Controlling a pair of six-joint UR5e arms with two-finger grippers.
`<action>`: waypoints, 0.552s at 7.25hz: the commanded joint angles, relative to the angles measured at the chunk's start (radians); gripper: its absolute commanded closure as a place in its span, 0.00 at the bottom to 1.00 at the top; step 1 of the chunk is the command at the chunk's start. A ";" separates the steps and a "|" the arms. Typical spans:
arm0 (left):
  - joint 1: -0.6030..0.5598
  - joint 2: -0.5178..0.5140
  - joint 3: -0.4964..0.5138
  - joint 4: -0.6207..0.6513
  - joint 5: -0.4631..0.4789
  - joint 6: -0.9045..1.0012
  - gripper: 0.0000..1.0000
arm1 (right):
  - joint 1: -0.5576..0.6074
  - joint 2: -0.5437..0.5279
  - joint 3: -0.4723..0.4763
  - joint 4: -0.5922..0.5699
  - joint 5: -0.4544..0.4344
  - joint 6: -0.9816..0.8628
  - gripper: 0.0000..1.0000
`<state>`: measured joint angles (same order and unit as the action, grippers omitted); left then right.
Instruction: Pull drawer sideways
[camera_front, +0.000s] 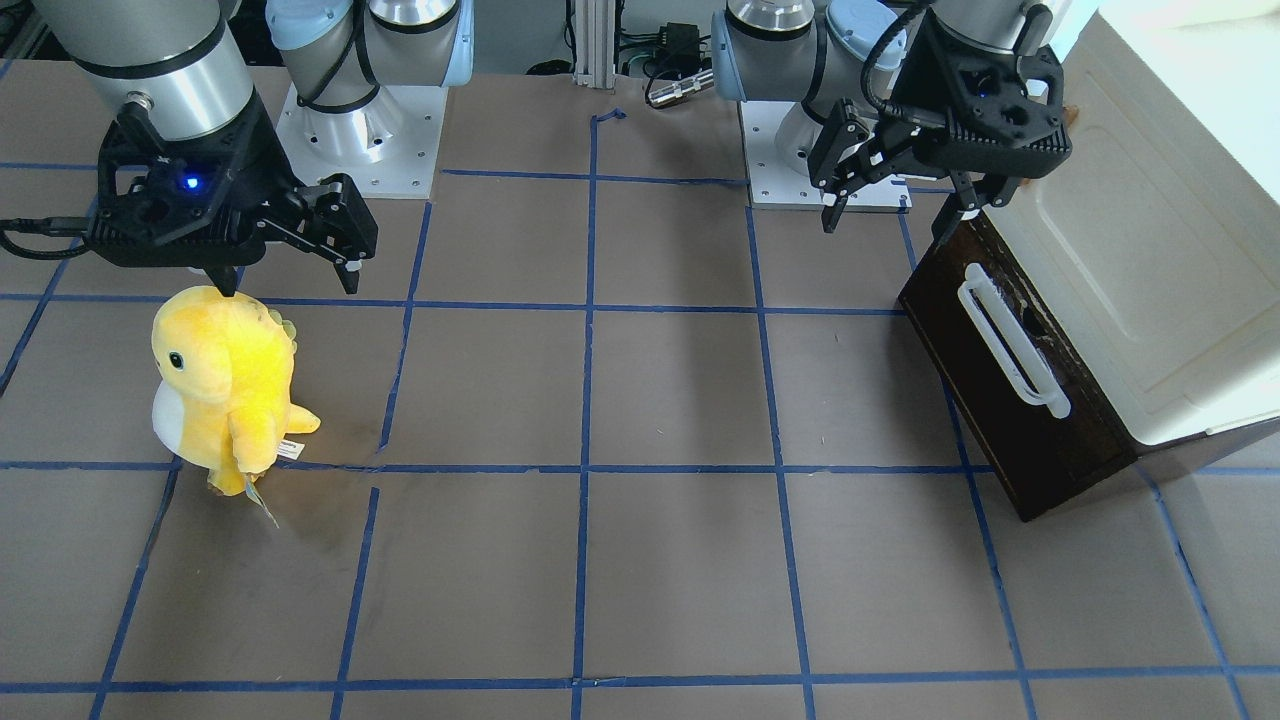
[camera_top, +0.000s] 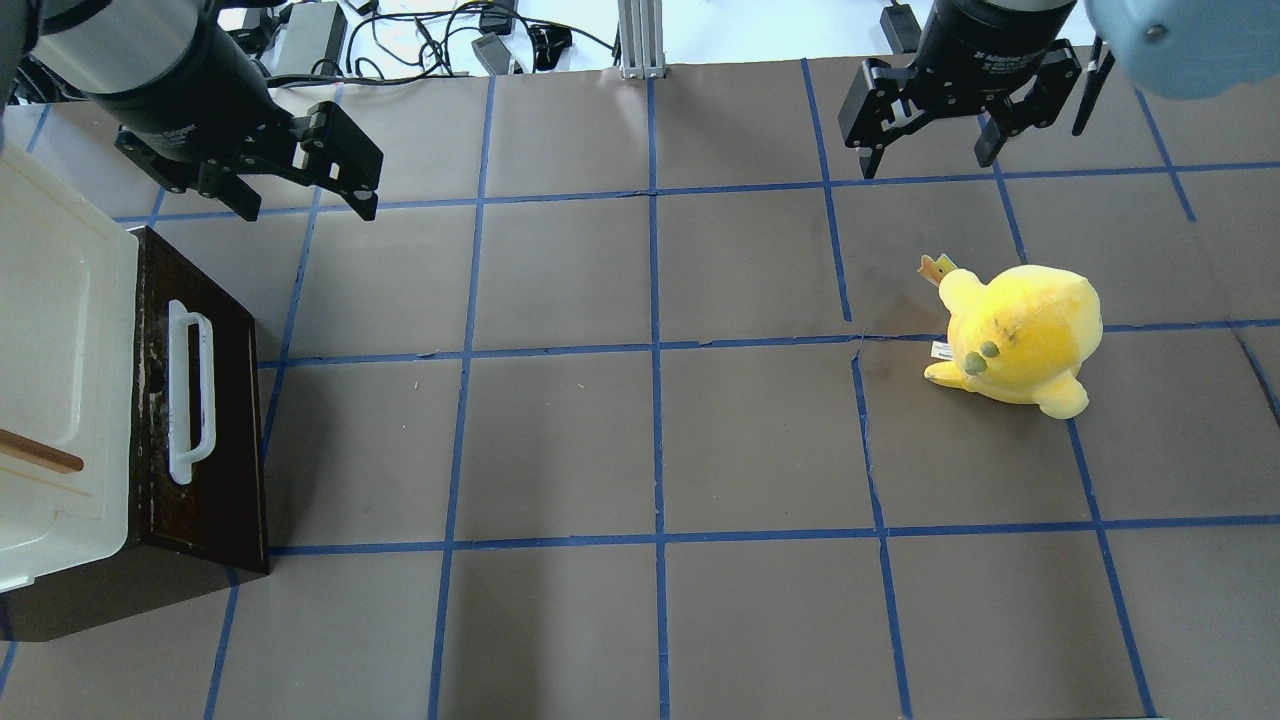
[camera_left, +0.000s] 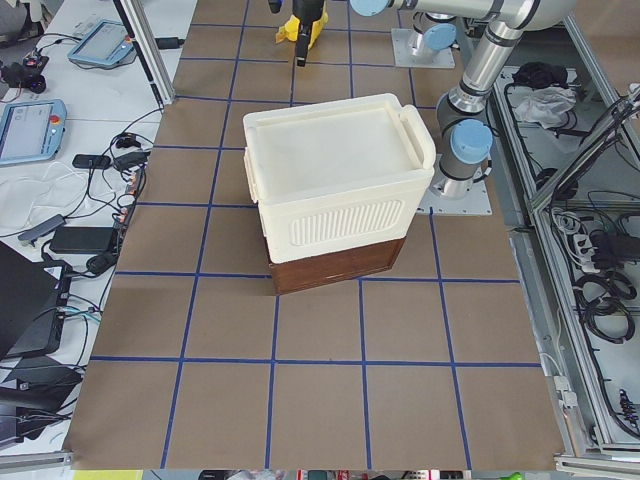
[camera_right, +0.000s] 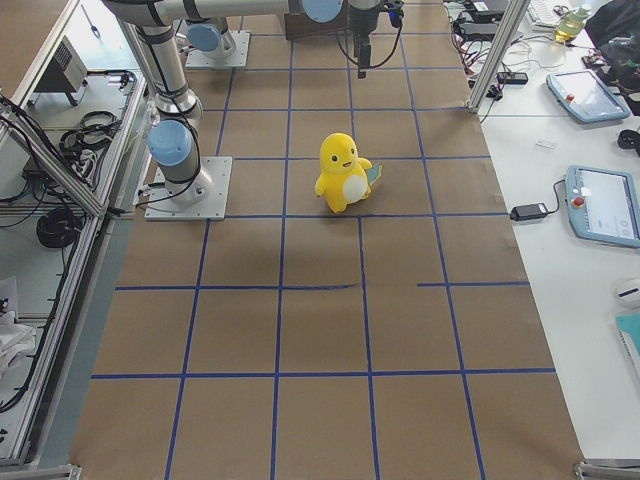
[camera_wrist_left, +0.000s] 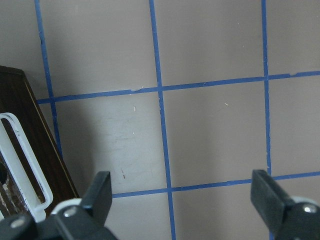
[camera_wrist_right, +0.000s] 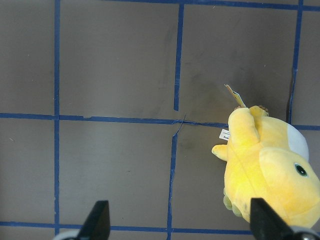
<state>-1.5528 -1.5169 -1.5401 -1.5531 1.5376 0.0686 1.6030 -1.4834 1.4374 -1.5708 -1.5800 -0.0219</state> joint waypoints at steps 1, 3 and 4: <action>-0.022 -0.046 -0.006 0.011 0.105 -0.039 0.00 | 0.000 0.000 0.000 0.000 0.000 0.000 0.00; -0.085 -0.112 -0.027 0.050 0.273 -0.107 0.00 | 0.000 0.000 0.000 0.000 0.000 0.000 0.00; -0.113 -0.141 -0.044 0.074 0.351 -0.130 0.00 | 0.000 0.000 0.000 0.000 0.000 0.000 0.00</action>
<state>-1.6317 -1.6214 -1.5650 -1.5037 1.7790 -0.0318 1.6030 -1.4833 1.4374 -1.5708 -1.5800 -0.0215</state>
